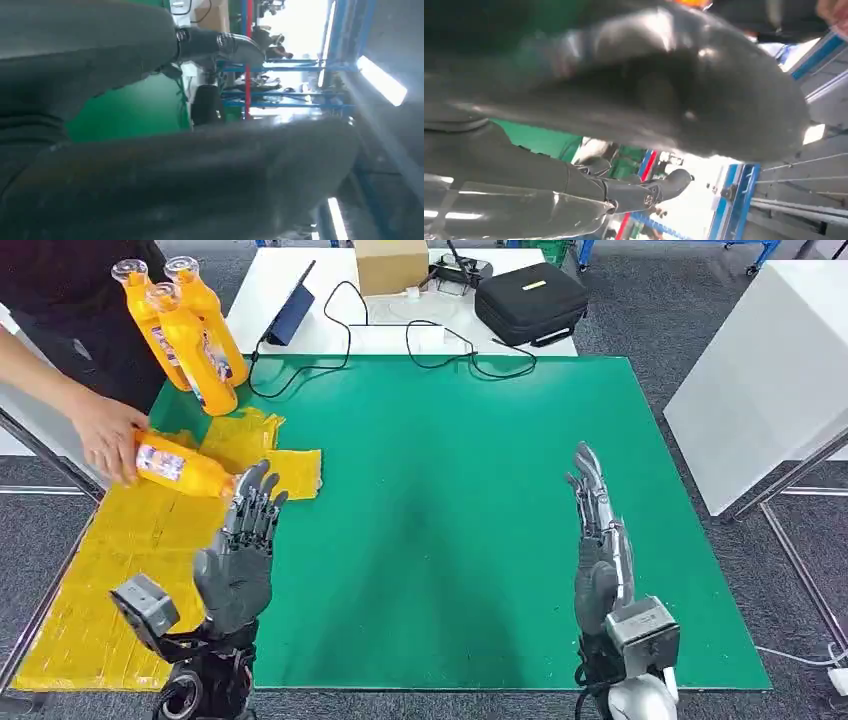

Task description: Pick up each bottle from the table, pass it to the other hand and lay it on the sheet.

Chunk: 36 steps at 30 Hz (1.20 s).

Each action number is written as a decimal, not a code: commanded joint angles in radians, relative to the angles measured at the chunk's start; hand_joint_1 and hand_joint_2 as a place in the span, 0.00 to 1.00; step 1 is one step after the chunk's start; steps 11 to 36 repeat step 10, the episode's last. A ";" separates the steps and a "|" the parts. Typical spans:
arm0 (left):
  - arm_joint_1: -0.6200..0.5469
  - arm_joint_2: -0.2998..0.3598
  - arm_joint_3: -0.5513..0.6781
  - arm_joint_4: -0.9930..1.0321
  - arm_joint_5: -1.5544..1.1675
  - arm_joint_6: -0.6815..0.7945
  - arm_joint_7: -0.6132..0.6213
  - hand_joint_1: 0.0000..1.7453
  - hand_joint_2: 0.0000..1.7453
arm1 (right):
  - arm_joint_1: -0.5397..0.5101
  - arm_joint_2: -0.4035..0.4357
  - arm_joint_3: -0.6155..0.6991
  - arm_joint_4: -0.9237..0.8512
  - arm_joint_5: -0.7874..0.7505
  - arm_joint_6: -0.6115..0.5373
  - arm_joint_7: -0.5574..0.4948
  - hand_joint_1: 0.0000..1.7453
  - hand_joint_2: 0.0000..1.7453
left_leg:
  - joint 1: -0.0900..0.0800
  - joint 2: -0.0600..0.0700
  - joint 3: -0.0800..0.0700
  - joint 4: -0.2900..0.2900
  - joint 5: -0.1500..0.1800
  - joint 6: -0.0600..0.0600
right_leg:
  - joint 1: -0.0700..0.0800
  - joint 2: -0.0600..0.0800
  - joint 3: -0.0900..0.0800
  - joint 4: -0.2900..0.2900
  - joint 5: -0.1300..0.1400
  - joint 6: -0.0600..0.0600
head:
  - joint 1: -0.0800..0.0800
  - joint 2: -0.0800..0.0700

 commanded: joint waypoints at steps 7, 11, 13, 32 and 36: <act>0.054 0.034 0.005 -0.090 -0.112 -0.038 -0.014 0.00 0.00 | 0.009 -0.055 0.053 0.000 -0.058 0.081 0.003 0.00 0.00 | 0.000 0.001 0.002 -0.001 0.000 0.001 | 0.000 0.000 0.003 -0.001 -0.001 -0.002 | 0.001 0.000; 0.083 0.044 -0.013 -0.071 -0.149 -0.023 -0.013 0.00 0.00 | 0.039 -0.068 0.071 0.005 -0.008 0.088 0.038 0.00 0.00 | -0.001 0.002 0.006 -0.002 -0.001 0.001 | 0.000 0.000 0.006 -0.001 -0.002 -0.003 | 0.000 0.000; 0.083 0.044 -0.013 -0.071 -0.149 -0.023 -0.013 0.00 0.00 | 0.039 -0.068 0.071 0.005 -0.008 0.088 0.038 0.00 0.00 | -0.001 0.002 0.006 -0.002 -0.001 0.001 | 0.000 0.000 0.006 -0.001 -0.002 -0.003 | 0.000 0.000; 0.083 0.044 -0.013 -0.071 -0.149 -0.023 -0.013 0.00 0.00 | 0.039 -0.068 0.071 0.005 -0.008 0.088 0.038 0.00 0.00 | -0.001 0.002 0.006 -0.002 -0.001 0.001 | 0.000 0.000 0.006 -0.001 -0.002 -0.003 | 0.000 0.000; 0.083 0.044 -0.013 -0.071 -0.149 -0.023 -0.013 0.00 0.00 | 0.039 -0.068 0.071 0.005 -0.008 0.088 0.038 0.00 0.00 | -0.001 0.002 0.006 -0.002 -0.001 0.001 | 0.000 0.000 0.006 -0.001 -0.002 -0.003 | 0.000 0.000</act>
